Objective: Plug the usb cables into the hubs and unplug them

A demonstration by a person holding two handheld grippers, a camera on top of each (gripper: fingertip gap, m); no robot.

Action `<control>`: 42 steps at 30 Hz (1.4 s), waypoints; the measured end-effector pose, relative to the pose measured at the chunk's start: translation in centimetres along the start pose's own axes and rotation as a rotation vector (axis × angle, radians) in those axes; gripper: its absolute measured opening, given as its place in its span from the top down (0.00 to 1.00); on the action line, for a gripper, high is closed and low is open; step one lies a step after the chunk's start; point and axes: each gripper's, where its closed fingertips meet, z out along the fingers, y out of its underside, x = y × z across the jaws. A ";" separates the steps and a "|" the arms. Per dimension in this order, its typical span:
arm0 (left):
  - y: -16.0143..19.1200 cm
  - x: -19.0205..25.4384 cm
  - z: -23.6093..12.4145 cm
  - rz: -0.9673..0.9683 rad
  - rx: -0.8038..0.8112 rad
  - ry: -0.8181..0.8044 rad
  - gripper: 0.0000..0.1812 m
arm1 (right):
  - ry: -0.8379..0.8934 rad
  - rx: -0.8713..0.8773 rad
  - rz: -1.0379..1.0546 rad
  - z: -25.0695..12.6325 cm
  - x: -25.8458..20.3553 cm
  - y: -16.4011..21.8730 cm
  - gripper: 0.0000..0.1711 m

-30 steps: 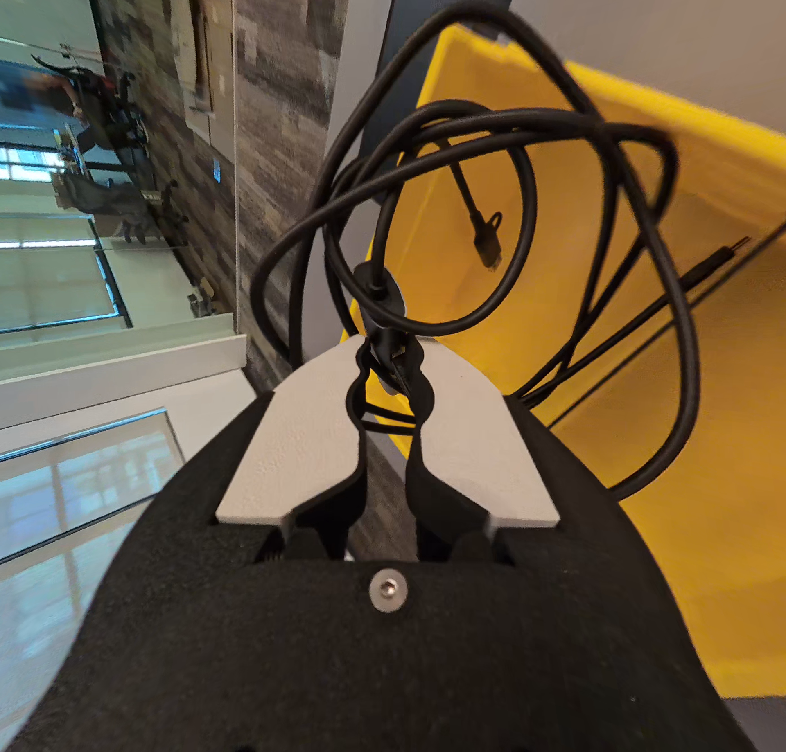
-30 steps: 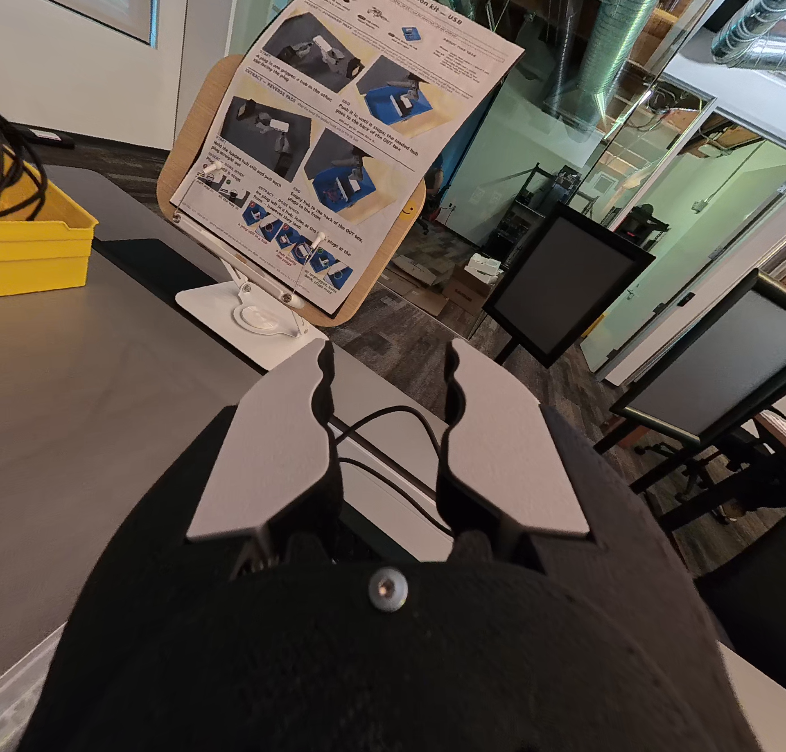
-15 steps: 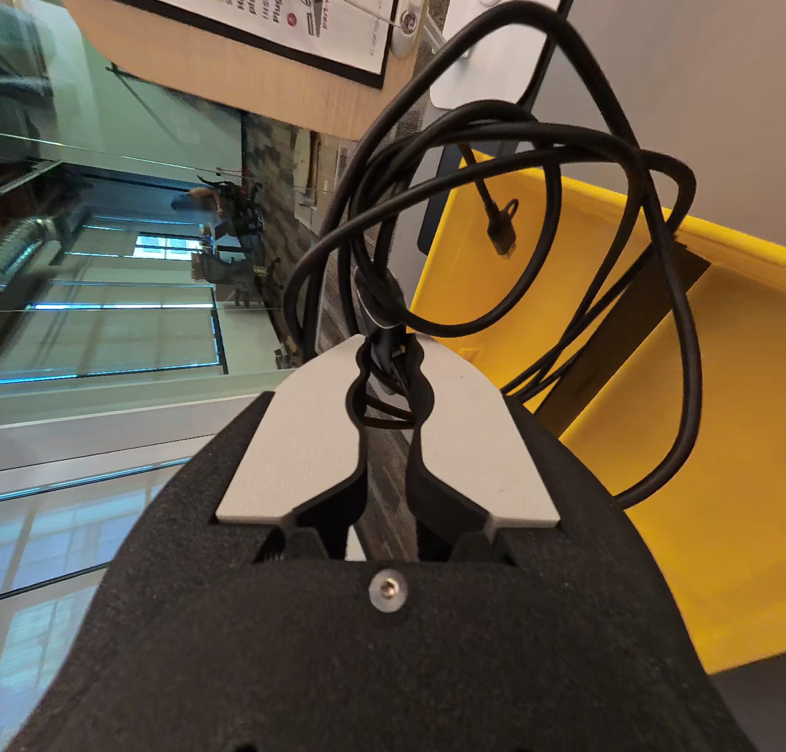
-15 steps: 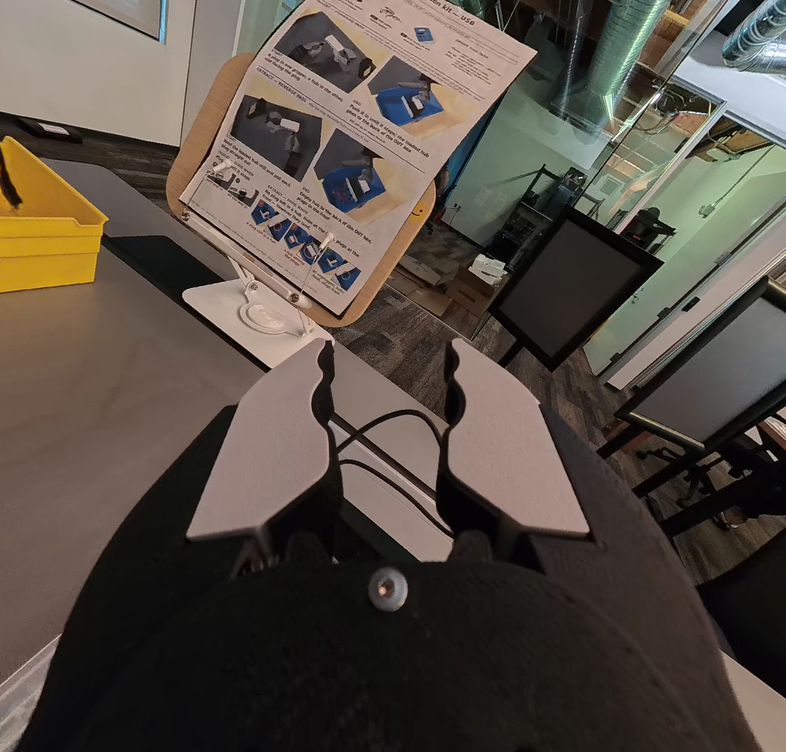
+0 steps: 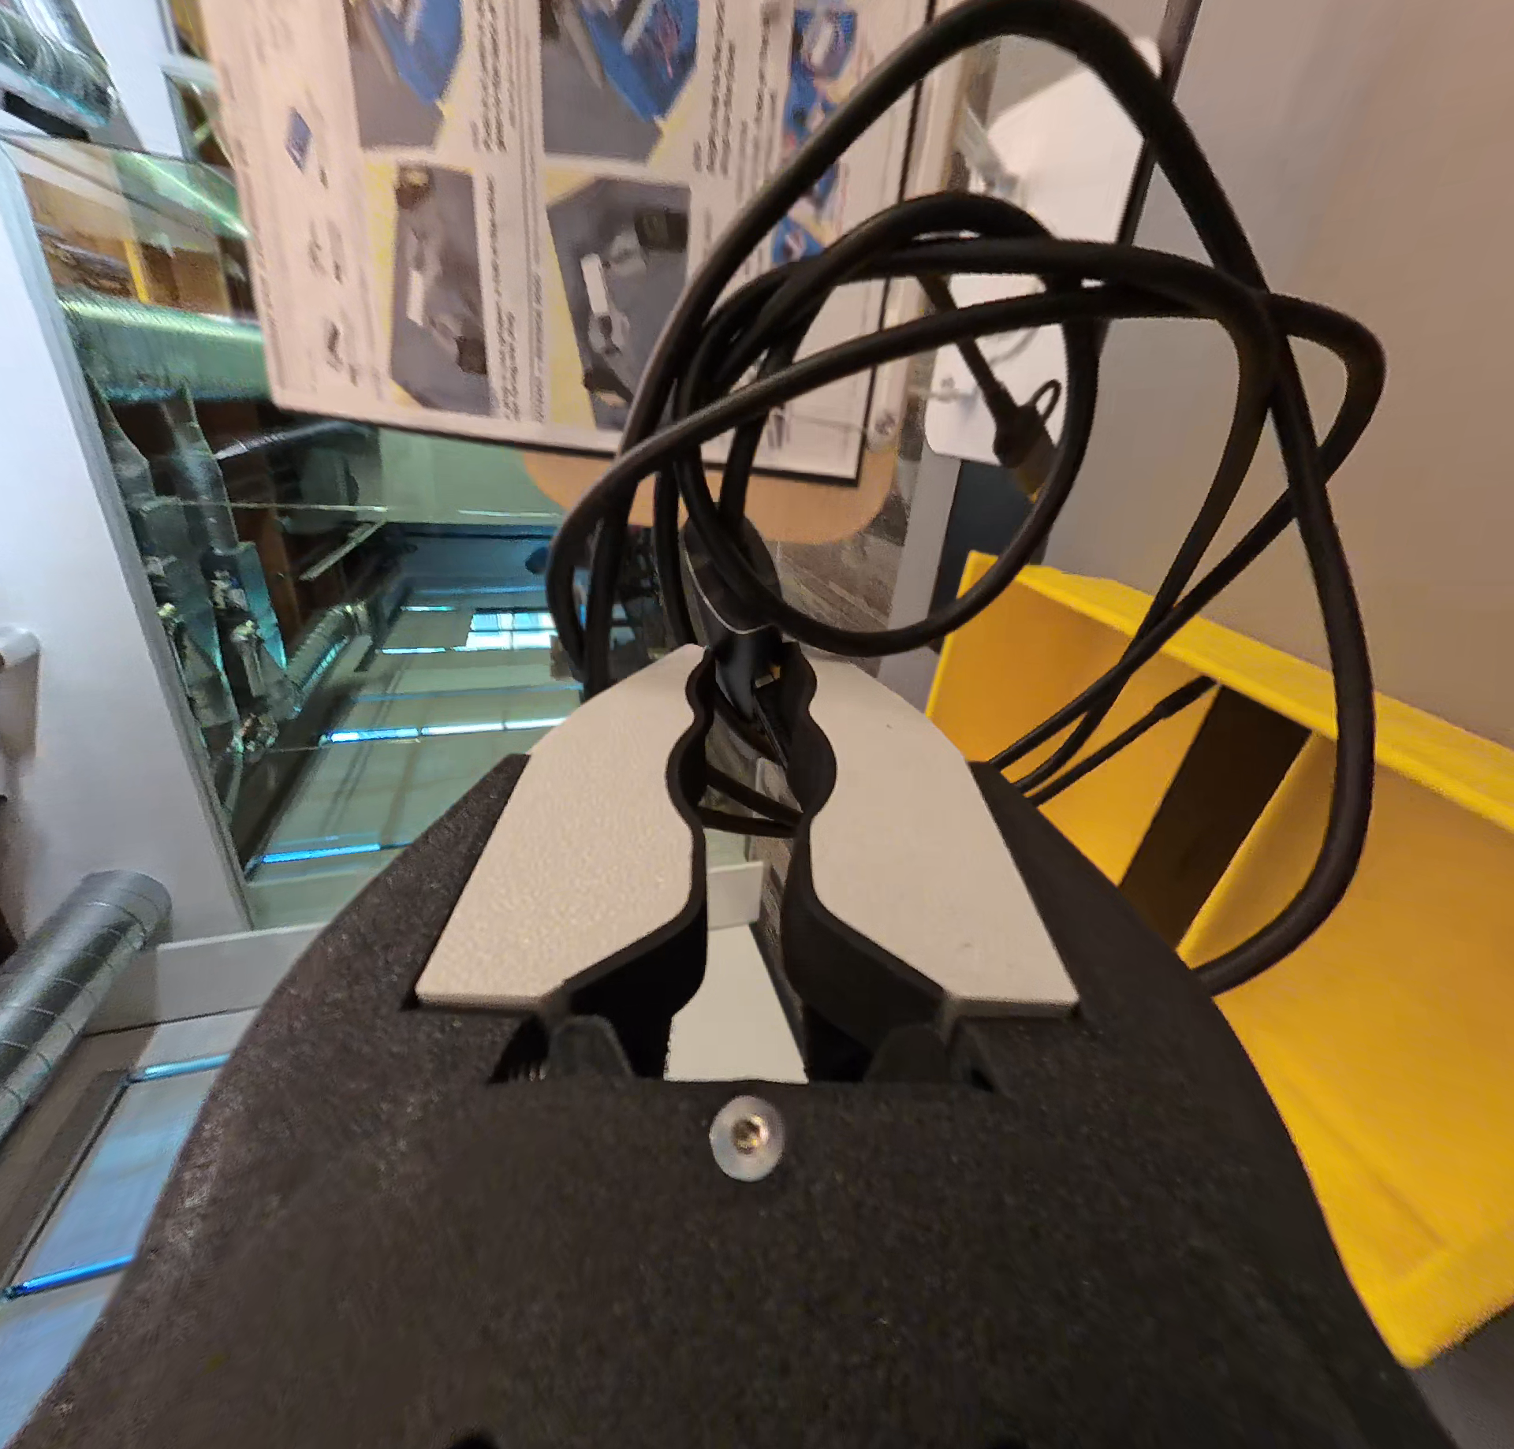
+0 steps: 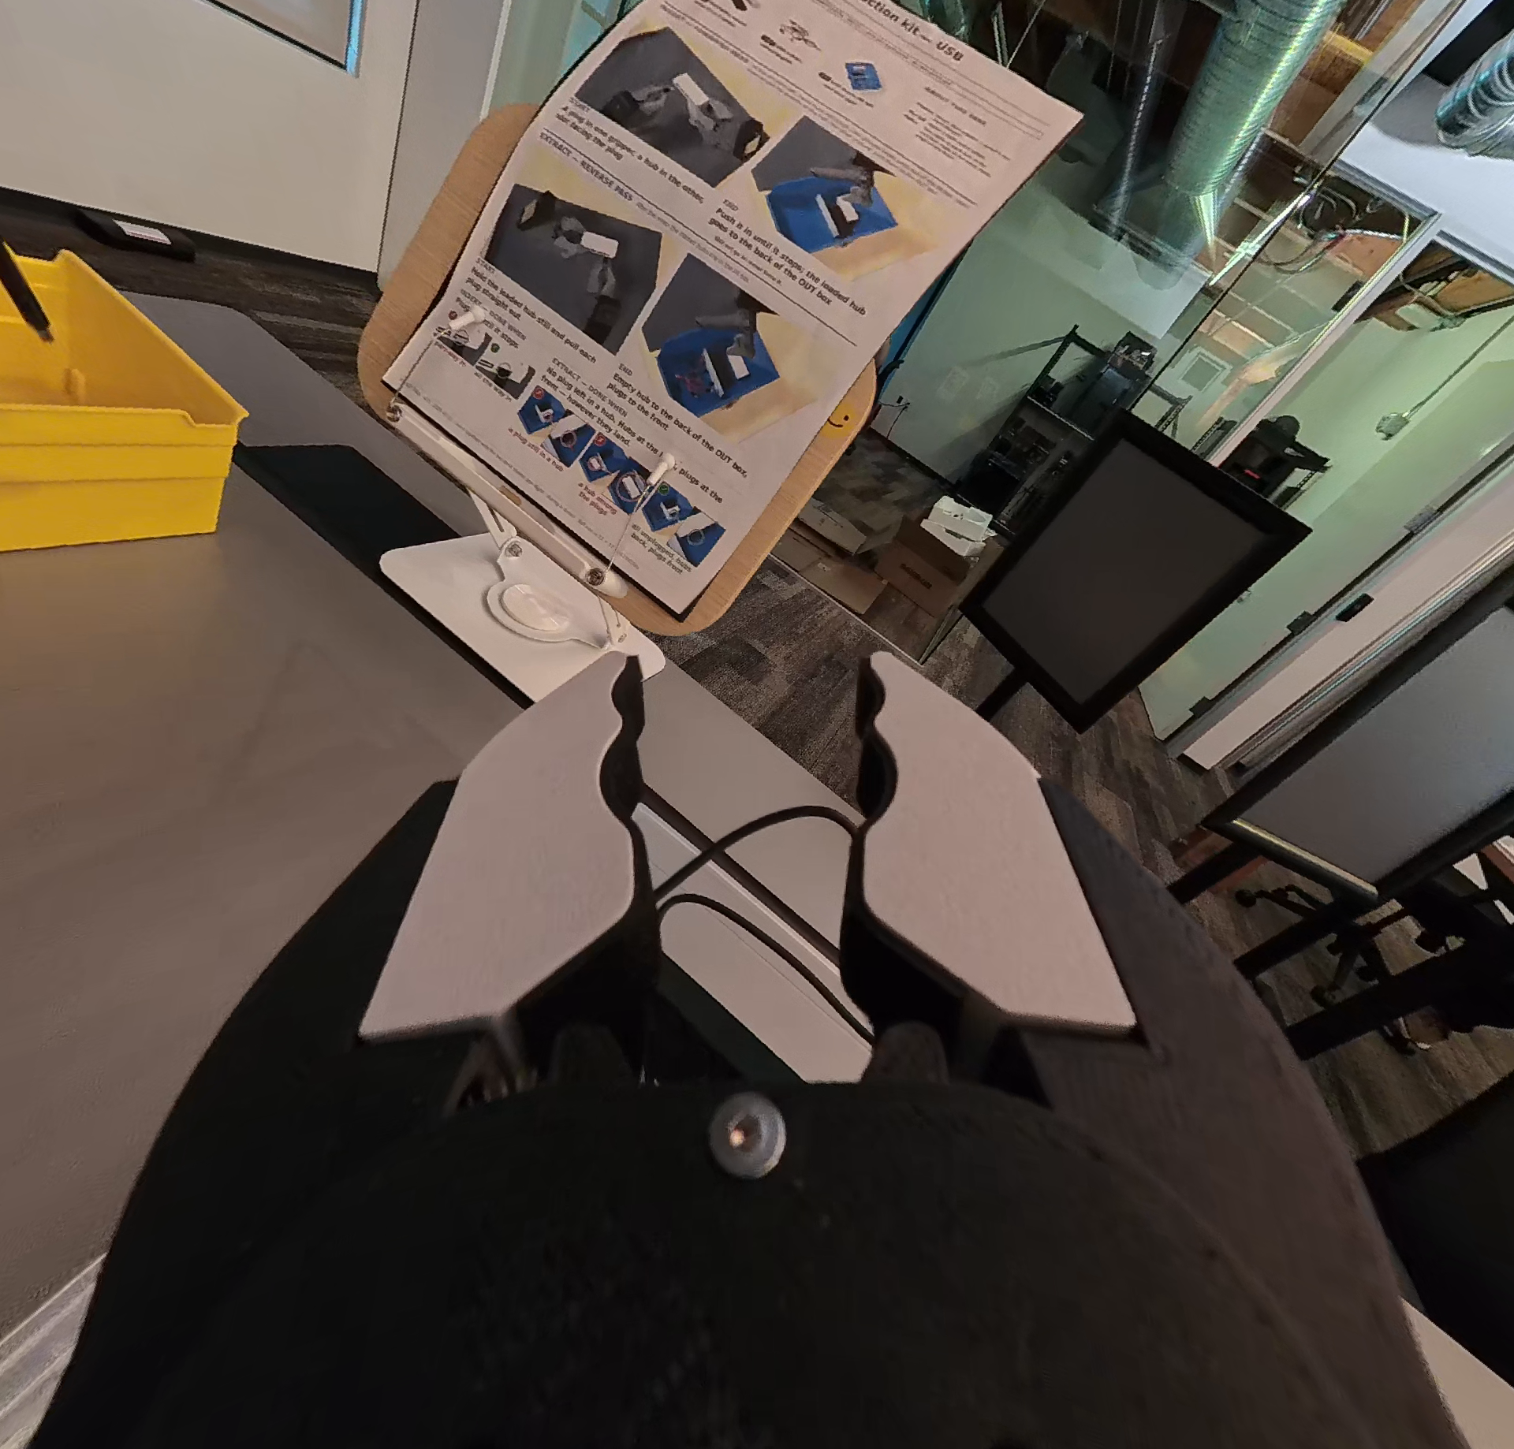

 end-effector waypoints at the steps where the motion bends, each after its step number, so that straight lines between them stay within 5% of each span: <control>1: -0.9 -0.7 -0.3 0.011 0.016 -0.011 0.92 | -0.004 0.001 -0.001 0.0 -0.1 0.0 0.70; 11: -7.4 -5.2 -2.2 0.039 0.072 -0.021 0.92 | -0.029 -0.001 -0.025 -0.3 -0.7 -0.4 0.70; 22: -13.8 10.9 -0.8 -0.087 0.301 0.189 0.92 | -0.074 0.051 0.014 -1.0 -1.3 -1.5 0.70; 30: -13.0 19.1 2.3 -0.074 0.266 0.200 0.92 | -0.724 -0.015 0.137 1.9 -16.6 -2.9 0.71; 34: -13.0 20.9 3.0 -0.147 0.283 0.232 0.92 | -0.825 -0.184 -0.110 2.8 -21.7 1.0 0.77; 42: -13.8 25.6 4.4 -0.143 0.275 0.346 0.92 | -0.924 -0.518 -0.094 3.7 -25.3 7.1 0.82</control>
